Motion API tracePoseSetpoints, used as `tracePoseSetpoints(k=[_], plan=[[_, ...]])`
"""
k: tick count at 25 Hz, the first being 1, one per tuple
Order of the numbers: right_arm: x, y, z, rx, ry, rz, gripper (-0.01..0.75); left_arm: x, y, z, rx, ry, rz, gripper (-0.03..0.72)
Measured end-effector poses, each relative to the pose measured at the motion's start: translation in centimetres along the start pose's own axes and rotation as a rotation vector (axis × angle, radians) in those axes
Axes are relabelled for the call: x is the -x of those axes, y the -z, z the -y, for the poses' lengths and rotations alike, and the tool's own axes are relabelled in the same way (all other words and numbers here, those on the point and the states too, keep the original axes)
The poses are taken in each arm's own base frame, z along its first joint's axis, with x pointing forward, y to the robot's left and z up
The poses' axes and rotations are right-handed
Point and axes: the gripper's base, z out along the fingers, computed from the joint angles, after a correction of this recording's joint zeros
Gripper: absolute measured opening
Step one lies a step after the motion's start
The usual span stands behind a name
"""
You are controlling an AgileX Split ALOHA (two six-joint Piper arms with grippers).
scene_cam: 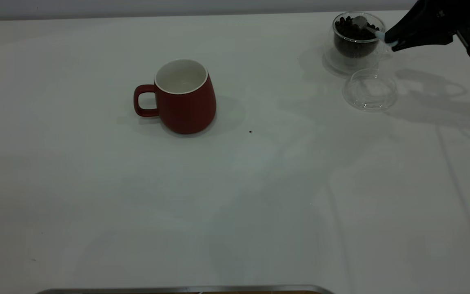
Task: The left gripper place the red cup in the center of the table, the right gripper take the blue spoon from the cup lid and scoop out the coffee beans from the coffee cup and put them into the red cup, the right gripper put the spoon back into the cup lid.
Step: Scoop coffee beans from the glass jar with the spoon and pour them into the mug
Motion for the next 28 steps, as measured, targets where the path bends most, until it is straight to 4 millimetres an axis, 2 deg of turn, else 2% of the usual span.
tracePoseSetpoints(k=[6, 10, 28], plan=[[0.2, 0.5, 0.7, 0.017, -0.006, -0.005, 0.103, 0.0, 0.0, 0.0, 0.0, 0.0, 0.0, 0.515], [0.1, 0.2, 1.3, 0.016, -0.023, -0.014, 0.103, 0.0, 0.0, 0.0, 0.0, 0.0, 0.0, 0.515], [-0.1, -0.1, 1.2, -0.007, -0.066, -0.017, 0.103, 0.0, 0.0, 0.0, 0.0, -0.003, 0.0, 0.515]])
